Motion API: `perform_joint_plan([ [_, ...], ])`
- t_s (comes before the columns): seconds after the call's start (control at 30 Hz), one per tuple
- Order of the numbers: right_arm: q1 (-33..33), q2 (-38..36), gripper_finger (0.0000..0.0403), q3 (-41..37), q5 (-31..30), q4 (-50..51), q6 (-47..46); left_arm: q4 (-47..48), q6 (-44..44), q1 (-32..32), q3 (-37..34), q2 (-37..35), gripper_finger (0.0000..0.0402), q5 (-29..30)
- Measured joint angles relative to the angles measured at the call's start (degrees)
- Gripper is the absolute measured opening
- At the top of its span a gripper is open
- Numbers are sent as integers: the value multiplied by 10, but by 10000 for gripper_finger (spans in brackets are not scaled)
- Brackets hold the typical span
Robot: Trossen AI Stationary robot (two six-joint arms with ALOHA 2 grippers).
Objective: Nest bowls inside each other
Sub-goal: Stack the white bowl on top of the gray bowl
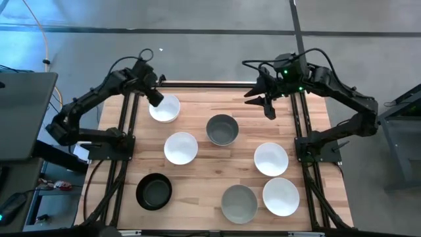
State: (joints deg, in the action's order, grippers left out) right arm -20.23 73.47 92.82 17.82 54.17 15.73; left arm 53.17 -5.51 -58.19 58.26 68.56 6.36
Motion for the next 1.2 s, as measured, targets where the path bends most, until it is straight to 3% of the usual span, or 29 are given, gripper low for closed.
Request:
perform_joint_plan([
  [0.47, 0, 0, 110, 0, 32, -49, 10, -6, -18, -2, -1, 116, 181, 59],
  [0.83, 0, 0, 110, 0, 132, -98, 19, -23, -37, -30, -1, 159, 181, 12],
  [1.2, 0, 0, 110, 0, 227, -117, 28, -34, -47, -38, -1, 194, 181, 1],
])
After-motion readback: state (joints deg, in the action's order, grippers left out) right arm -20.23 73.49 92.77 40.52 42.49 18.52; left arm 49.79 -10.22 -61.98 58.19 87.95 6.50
